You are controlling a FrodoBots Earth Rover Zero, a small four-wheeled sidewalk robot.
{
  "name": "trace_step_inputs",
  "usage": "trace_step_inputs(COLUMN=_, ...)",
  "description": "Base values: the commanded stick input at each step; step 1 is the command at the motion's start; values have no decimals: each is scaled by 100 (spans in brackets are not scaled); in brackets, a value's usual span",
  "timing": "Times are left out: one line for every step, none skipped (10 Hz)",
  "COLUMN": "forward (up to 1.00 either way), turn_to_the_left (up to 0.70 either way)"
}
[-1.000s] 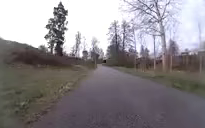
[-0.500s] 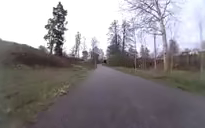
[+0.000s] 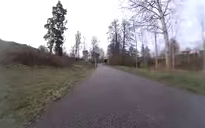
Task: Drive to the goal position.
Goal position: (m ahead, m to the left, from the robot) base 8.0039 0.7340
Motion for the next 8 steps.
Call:
trace_step_inputs(forward=70, turn_to_the_left=0)
trace_step_inputs(forward=70, turn_to_the_left=0)
trace_step_inputs(forward=70, turn_to_the_left=0)
trace_step_inputs(forward=70, turn_to_the_left=0)
trace_step_inputs(forward=70, turn_to_the_left=0)
trace_step_inputs(forward=70, turn_to_the_left=0)
trace_step_inputs(forward=70, turn_to_the_left=0)
trace_step_inputs(forward=70, turn_to_the_left=0)
